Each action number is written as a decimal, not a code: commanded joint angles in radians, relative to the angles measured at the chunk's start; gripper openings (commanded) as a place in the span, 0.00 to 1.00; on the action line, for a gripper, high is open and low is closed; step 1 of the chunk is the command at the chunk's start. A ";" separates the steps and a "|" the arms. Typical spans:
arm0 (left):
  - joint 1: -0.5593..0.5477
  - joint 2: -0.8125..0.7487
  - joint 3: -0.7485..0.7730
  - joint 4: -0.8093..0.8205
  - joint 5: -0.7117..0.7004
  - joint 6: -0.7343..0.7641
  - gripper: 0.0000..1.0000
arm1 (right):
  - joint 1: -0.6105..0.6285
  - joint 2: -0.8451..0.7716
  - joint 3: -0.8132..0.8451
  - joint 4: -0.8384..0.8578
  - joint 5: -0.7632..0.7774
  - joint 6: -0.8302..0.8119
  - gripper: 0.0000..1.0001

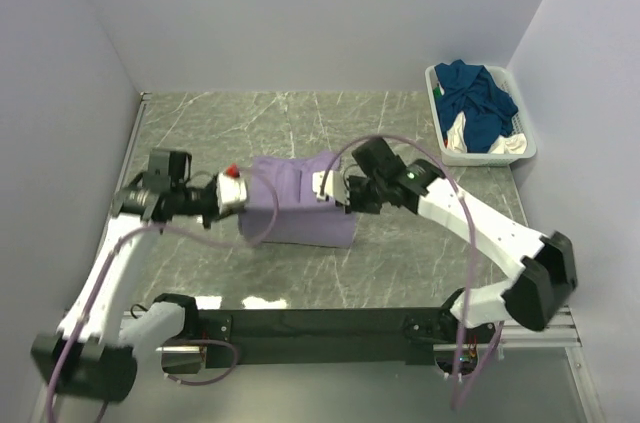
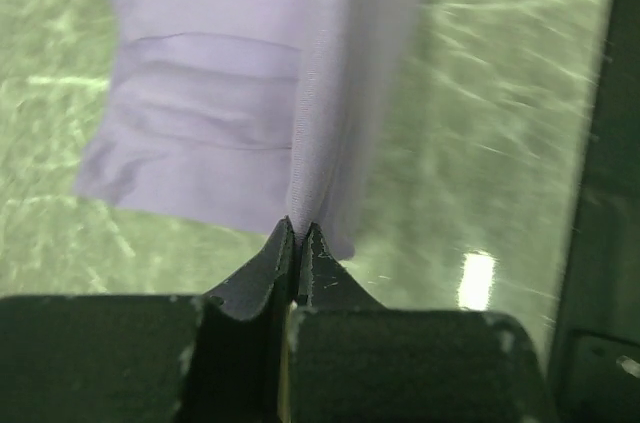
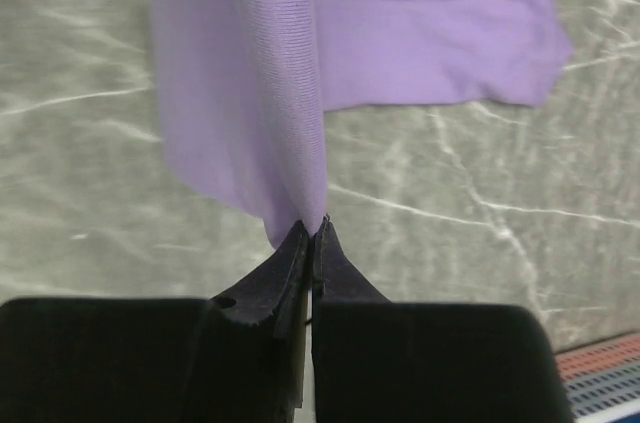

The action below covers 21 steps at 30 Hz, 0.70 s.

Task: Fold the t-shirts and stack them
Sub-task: Fold the tshirt

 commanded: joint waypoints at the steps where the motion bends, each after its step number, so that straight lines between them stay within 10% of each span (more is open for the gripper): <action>1: 0.116 0.187 0.114 0.102 0.090 0.030 0.01 | -0.071 0.102 0.107 0.013 0.001 -0.101 0.00; 14: 0.176 1.006 0.522 0.356 0.044 -0.348 0.01 | -0.251 0.766 0.645 0.006 -0.044 -0.097 0.00; 21: 0.201 1.168 0.553 0.339 -0.031 -0.407 0.01 | -0.246 0.941 0.778 -0.037 -0.083 -0.002 0.00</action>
